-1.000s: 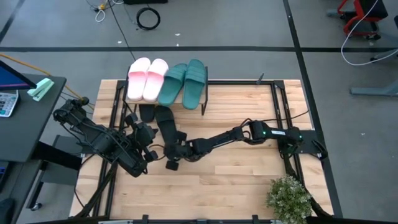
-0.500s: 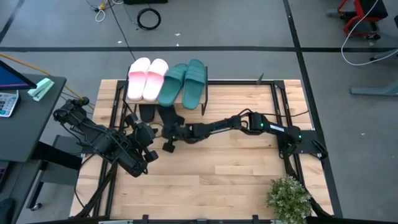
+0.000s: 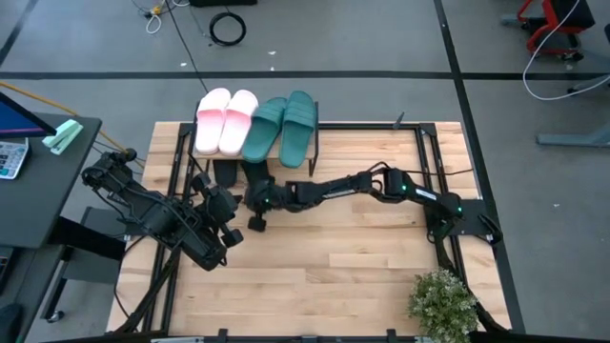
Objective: Pick and place slides into the shelf
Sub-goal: Put the black slide under the shelf
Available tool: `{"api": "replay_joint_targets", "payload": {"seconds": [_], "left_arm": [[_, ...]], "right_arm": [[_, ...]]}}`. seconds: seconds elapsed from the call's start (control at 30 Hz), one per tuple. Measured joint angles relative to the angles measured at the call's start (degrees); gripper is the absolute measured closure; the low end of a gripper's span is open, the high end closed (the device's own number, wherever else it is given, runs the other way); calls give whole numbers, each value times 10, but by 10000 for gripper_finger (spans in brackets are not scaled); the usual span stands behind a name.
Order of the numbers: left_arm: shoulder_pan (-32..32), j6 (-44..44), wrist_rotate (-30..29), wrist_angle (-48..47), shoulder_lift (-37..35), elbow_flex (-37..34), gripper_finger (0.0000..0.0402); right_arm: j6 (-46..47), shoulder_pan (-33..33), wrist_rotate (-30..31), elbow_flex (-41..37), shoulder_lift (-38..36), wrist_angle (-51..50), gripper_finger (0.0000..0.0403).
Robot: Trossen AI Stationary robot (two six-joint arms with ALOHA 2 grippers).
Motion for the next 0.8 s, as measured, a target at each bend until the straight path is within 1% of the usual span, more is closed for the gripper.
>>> {"api": "replay_joint_targets", "payload": {"seconds": [0.07,0.1,0.17,0.23,0.33,0.37,0.47,0.5,0.53,0.63,0.8], "left_arm": [[0,0,0,0,0,0,385],[0,0,0,0,0,0,388],[0,0,0,0,0,0,395],[0,0,0,2,0,-8,397],[0,0,0,3,0,-24,392],[0,0,0,4,0,-30,388],[0,-1,0,9,0,-49,382],[0,-1,0,12,0,-55,382],[0,-1,0,13,0,-60,384],[-1,-7,0,14,0,-67,393],[-1,-15,1,13,0,-72,394]], "right_arm": [[-8,15,19,2,-10,-38,403],[-16,23,41,2,-15,-71,403],[-22,35,90,2,-15,-104,403],[-21,41,118,1,-14,-136,403],[-3,40,126,1,-14,-145,403],[0,38,138,1,-14,-145,403],[0,33,200,1,-14,-147,403],[2,28,205,1,-14,-143,403],[6,22,194,1,-14,-141,403],[35,4,142,1,-14,-149,403],[39,-7,150,1,-14,-141,403]]}}
